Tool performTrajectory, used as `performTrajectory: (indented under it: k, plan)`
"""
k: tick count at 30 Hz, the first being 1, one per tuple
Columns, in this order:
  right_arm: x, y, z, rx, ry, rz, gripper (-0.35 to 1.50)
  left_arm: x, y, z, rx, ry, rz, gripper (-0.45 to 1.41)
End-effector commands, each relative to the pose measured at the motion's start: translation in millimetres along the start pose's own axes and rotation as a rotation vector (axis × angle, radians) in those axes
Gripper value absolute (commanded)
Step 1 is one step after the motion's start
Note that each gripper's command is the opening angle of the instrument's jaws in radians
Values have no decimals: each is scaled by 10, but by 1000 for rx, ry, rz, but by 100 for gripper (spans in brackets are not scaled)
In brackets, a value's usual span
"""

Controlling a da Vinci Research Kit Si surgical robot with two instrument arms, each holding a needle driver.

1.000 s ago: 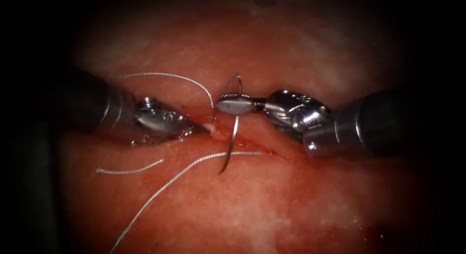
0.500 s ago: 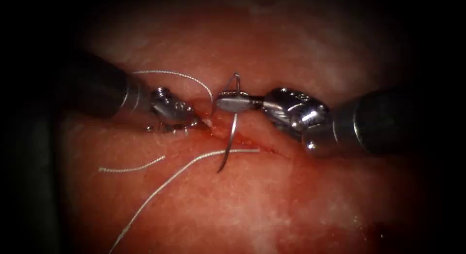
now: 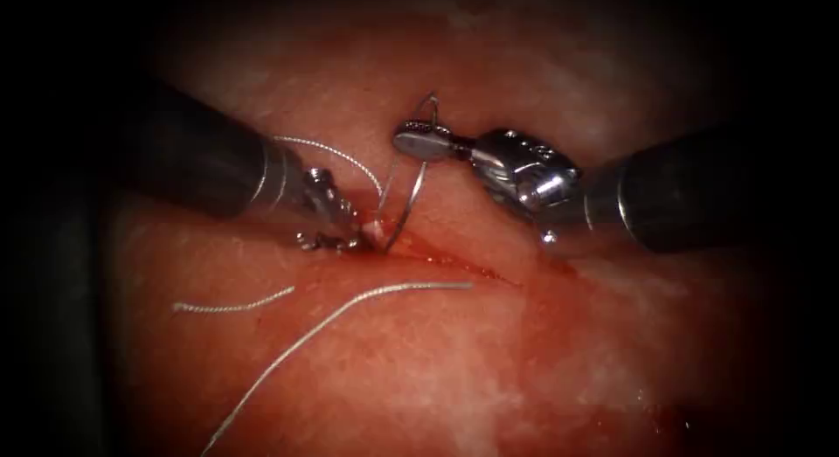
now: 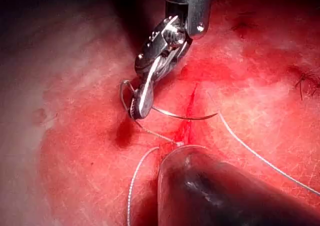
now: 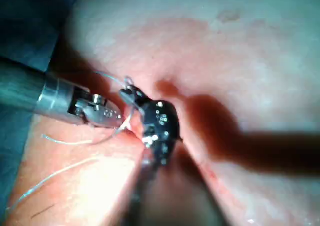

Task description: Wound Closure

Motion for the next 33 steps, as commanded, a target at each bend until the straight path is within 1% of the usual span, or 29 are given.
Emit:
performTrajectory:
  k: [1, 4, 8, 12, 18, 23, 28, 33]
  plan:
    - [-18, 0, 4, -3, -11, -29, -35, -3, 13, 5, -9, -2, -1, -45]
    - [-24, 3, 7, -28, -14, -107, -35, -2, 25, -3, -16, -3, -3, -45]
    - [-28, 3, 10, -34, -14, -234, -35, 0, 35, -15, -31, -5, -7, -45]
    - [-30, -3, 16, -44, -14, -370, -35, 2, 41, -23, -36, -7, -3, -45]
    - [-35, -13, 30, -62, -28, -582, -35, -4, 47, -26, -40, -7, 4, -45]
    - [-46, -22, 39, -73, -49, -761, -35, -14, 50, -30, -43, -7, 13, -45]
    - [-56, -31, 46, -68, -73, -886, -35, -22, 53, -33, -44, -11, 20, -45]
    - [-66, -32, 47, -63, -91, -942, -35, -25, 56, -35, -44, -11, 23, -45]
